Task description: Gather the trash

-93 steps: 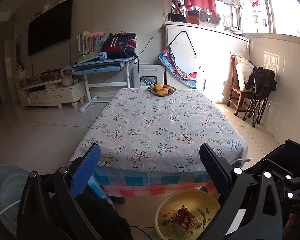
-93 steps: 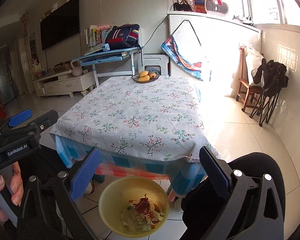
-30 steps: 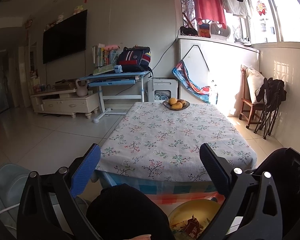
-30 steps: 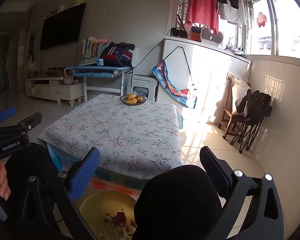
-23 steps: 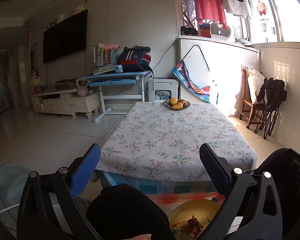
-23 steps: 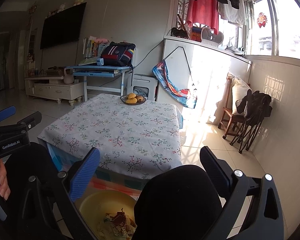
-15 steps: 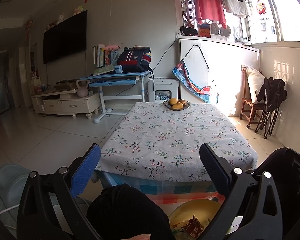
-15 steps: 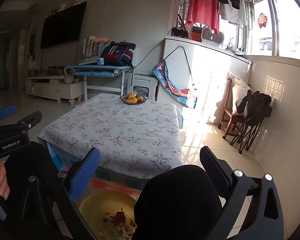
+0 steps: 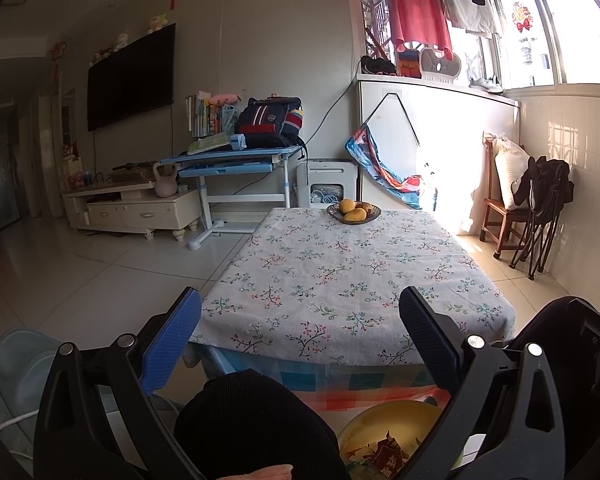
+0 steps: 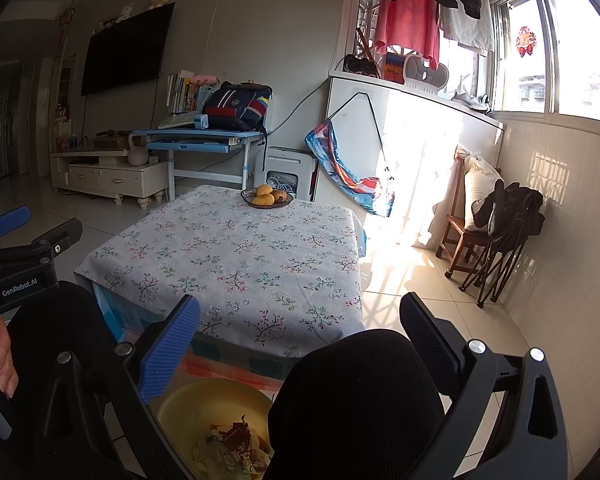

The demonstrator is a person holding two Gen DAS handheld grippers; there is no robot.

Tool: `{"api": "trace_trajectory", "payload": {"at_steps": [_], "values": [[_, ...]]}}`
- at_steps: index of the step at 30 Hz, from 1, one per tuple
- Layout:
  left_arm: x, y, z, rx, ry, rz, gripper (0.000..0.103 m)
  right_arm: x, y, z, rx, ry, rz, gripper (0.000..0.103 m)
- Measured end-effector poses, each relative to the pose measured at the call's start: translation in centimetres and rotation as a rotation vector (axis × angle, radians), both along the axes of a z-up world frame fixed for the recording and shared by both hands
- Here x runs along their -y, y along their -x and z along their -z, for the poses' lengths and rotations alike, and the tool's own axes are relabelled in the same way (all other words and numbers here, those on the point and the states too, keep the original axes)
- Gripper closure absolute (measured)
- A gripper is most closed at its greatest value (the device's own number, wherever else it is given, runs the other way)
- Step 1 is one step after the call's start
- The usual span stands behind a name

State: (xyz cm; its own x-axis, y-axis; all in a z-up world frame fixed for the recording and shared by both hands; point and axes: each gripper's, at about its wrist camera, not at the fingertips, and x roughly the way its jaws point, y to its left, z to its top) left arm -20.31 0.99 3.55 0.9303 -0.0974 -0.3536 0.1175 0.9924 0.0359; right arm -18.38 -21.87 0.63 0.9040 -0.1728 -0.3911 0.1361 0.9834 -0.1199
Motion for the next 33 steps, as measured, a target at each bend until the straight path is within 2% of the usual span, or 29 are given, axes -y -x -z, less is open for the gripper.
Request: {"api": "trace_trajectory", "payload": {"at_steps": [33], "values": [[-0.83,0.51,-0.37,0.027,-0.012,0.02,0.007,-0.1,-0.07,0.09,-0.003,0.005,-0.002,0.007]]}}
